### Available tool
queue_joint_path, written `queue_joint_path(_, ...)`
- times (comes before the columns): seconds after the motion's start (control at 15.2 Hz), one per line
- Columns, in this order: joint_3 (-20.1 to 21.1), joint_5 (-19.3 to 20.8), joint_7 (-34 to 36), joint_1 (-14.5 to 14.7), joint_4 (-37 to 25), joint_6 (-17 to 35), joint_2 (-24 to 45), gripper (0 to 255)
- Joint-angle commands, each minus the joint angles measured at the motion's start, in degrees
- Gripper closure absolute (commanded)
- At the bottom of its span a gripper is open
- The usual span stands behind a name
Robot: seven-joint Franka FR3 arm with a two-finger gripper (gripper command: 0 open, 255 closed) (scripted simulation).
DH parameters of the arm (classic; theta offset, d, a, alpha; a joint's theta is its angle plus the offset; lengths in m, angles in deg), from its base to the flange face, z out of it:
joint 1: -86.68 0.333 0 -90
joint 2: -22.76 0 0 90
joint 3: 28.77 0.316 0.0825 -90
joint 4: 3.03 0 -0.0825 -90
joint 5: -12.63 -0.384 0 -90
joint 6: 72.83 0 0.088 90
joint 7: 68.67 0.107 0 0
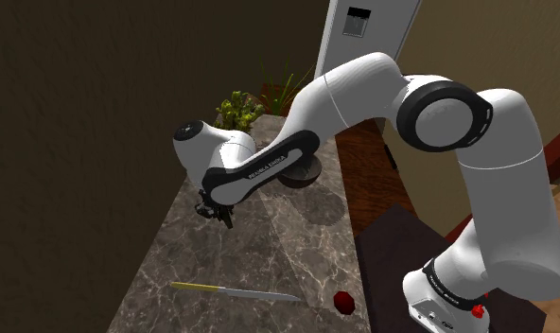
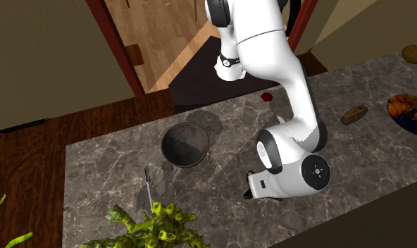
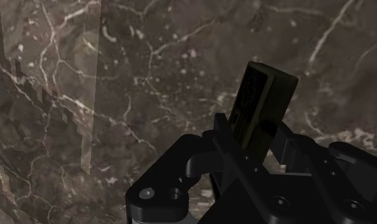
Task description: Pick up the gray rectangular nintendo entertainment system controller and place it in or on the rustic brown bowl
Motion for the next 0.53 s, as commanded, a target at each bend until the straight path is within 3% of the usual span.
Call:
queue_joint_path(0.0,0.0,0.0,0.0,0.0,0.0,0.0,0.0,255)
queue_joint_path(0.46,0.88,-1.2,-0.89,-0.54,-0.11,-2.83,-2.88,255)
